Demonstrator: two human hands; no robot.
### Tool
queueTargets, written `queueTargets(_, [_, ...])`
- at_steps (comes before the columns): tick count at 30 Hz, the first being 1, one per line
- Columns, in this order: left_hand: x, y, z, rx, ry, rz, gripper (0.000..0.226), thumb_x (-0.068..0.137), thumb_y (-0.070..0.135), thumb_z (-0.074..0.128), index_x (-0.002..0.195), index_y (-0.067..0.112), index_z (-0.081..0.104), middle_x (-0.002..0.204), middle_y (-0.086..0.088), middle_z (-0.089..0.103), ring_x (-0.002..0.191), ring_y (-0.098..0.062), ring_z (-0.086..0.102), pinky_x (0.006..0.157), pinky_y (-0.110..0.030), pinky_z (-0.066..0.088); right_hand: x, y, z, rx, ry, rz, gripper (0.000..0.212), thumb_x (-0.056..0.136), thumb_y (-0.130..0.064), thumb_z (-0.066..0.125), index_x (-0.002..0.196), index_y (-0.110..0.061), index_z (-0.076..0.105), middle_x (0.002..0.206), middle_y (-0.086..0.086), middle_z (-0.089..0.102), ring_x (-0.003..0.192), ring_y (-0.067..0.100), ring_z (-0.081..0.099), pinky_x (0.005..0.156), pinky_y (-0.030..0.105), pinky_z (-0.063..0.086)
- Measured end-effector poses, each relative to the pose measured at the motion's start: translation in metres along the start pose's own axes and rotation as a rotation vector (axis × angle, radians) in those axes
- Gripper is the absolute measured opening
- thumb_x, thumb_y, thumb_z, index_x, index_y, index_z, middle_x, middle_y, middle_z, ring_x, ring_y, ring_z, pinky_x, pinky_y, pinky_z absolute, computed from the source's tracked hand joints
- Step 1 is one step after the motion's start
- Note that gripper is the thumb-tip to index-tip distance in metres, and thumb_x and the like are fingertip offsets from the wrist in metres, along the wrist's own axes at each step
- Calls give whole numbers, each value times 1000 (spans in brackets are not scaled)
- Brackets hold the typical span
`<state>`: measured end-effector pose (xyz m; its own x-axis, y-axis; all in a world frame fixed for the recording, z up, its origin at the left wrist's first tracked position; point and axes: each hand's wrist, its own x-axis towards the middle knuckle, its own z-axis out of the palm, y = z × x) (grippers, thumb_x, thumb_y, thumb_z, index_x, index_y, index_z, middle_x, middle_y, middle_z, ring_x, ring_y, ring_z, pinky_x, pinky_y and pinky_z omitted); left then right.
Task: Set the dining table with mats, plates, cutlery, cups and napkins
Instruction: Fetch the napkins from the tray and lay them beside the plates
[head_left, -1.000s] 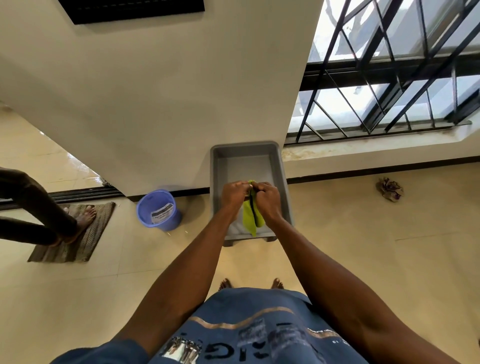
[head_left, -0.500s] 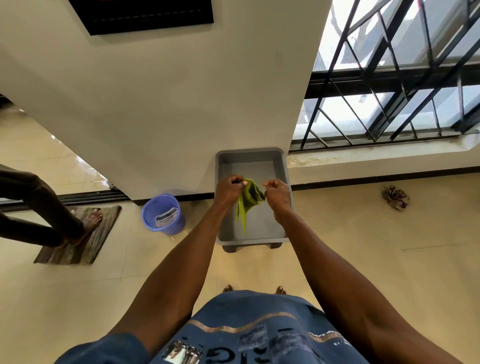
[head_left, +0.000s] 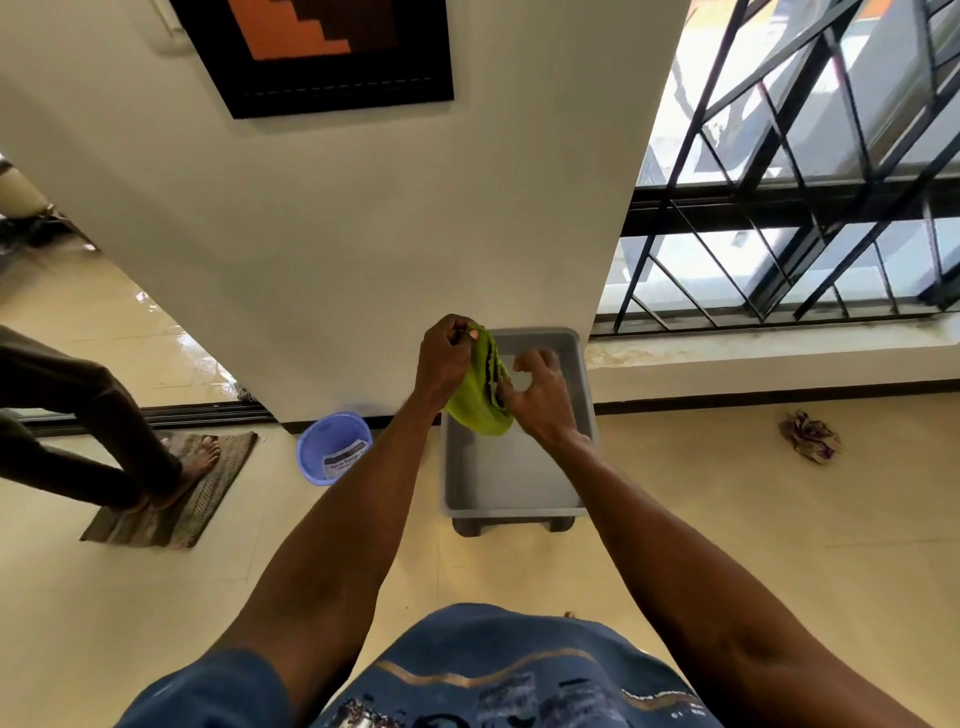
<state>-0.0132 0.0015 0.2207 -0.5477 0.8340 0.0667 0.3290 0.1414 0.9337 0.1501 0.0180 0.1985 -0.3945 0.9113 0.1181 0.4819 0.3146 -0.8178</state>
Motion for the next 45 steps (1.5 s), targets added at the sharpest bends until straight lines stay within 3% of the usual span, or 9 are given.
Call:
queueTargets(6, [6,8,-5,-11,-1,44,11,92,7,59,91,16,65,90,1,68,86,-15,62,70,-7,44,-2,-1,9,-88,-172,-47,38,88,-19,65,125,-13,61,123,8,56,106,22,55,86,30,49])
queueTargets(15, [10,3,-16,-44,39,21,12,92,4,58,92,13,66,87,1,67,83,-14,61,75,-18,47,20,-1,-14,-155,-50,17,16,94,-13,58,100,-11,73,93,5,68,80,17,62,67,24,49])
queueTargets(19, [12,-9,-23,-33,106,-45,9,91,6,60,95,8,68,92,-4,66,88,-18,58,78,-27,44,36,-8,-34,-56,81,86,14,87,-2,59,92,-11,68,80,2,68,70,14,60,53,9,36])
queueTargets(25, [14,2,-20,-207,101,-128,12,91,6,62,83,14,66,81,1,63,84,-17,56,79,-30,45,61,-20,-53,22,162,135,13,88,-14,64,99,-14,70,93,5,66,85,19,60,75,33,51])
queueTargets(29, [21,17,-20,-319,92,-143,14,89,5,64,79,14,67,79,-3,63,79,-18,55,77,-35,46,67,-31,-63,168,154,218,7,92,-17,61,86,-16,60,75,-2,55,70,13,50,59,27,38])
queueTargets(35, [22,30,-12,-230,100,-43,7,96,18,60,90,13,61,89,-3,63,83,-15,56,74,-36,46,69,-37,-67,257,274,182,4,98,-19,54,99,-15,55,75,-5,54,63,9,48,59,28,39])
queueTargets(41, [17,45,-1,-196,113,72,9,101,22,52,98,15,55,92,3,61,77,-11,55,62,-24,41,67,-38,-73,324,324,157,37,98,-26,55,134,-28,50,58,-1,44,46,5,36,48,20,32])
queueTargets(43, [19,53,1,-228,133,56,8,101,21,52,97,15,55,84,8,57,67,-1,51,56,-19,38,67,-42,-78,435,289,165,40,96,-31,59,136,-30,53,80,2,60,59,3,48,55,20,41])
queueTargets(45, [21,60,2,-243,151,45,8,101,21,52,97,15,54,79,10,55,59,3,46,52,-16,36,67,-41,-81,647,166,240,59,88,-40,70,141,-29,48,124,2,58,100,11,59,86,28,51])
